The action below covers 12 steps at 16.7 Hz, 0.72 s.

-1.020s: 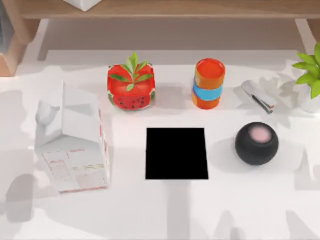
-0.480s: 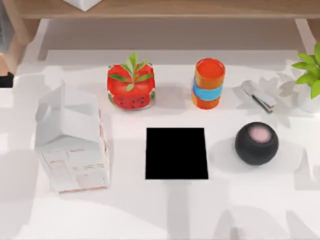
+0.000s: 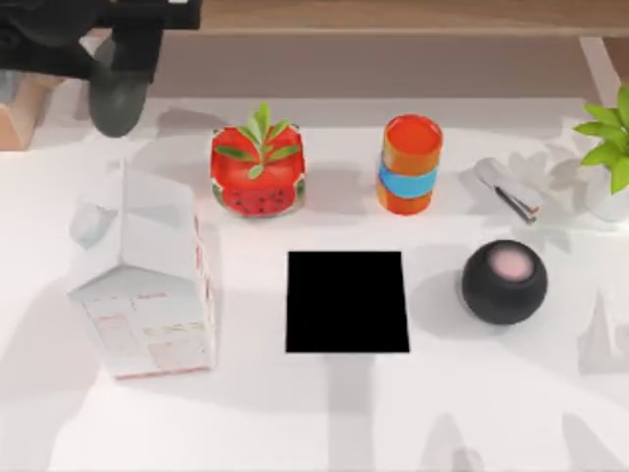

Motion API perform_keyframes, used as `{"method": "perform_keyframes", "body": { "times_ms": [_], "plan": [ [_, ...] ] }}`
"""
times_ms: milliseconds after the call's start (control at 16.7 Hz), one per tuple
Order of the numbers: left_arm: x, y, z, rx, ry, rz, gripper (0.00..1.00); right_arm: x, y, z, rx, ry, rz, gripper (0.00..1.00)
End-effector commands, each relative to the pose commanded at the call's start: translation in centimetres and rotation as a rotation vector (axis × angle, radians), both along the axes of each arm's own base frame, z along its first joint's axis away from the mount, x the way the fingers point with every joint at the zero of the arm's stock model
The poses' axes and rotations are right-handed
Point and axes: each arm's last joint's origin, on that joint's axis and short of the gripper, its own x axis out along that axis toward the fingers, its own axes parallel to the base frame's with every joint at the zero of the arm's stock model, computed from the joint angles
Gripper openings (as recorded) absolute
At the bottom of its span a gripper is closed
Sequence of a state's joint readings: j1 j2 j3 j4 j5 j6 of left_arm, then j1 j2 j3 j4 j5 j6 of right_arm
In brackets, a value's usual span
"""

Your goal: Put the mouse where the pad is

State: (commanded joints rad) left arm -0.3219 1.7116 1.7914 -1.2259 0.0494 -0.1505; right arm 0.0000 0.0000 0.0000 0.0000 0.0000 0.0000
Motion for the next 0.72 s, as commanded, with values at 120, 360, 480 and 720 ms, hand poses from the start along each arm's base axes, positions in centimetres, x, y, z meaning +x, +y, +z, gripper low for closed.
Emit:
{"method": "perform_keyframes", "body": {
  "times_ms": [120, 360, 480, 720],
  "plan": [
    [1.1, -4.2, -1.4, -0.016, 0.058, -0.004, 0.0, 0.0, 0.0, 0.0, 0.0, 0.0, 0.0, 1.0],
    [2.6, -13.0, -8.3, 0.033, 0.238, 0.05, 0.0, 0.0, 0.0, 0.0, 0.0, 0.0, 0.0, 1.0],
    [2.5, -16.4, -12.1, 0.079, 0.307, 0.093, 0.0, 0.0, 0.0, 0.0, 0.0, 0.0, 0.0, 1.0],
    [1.7, -19.8, -16.3, 0.136, 0.365, 0.146, 0.0, 0.0, 0.0, 0.0, 0.0, 0.0, 0.0, 1.0]
  ]
}}
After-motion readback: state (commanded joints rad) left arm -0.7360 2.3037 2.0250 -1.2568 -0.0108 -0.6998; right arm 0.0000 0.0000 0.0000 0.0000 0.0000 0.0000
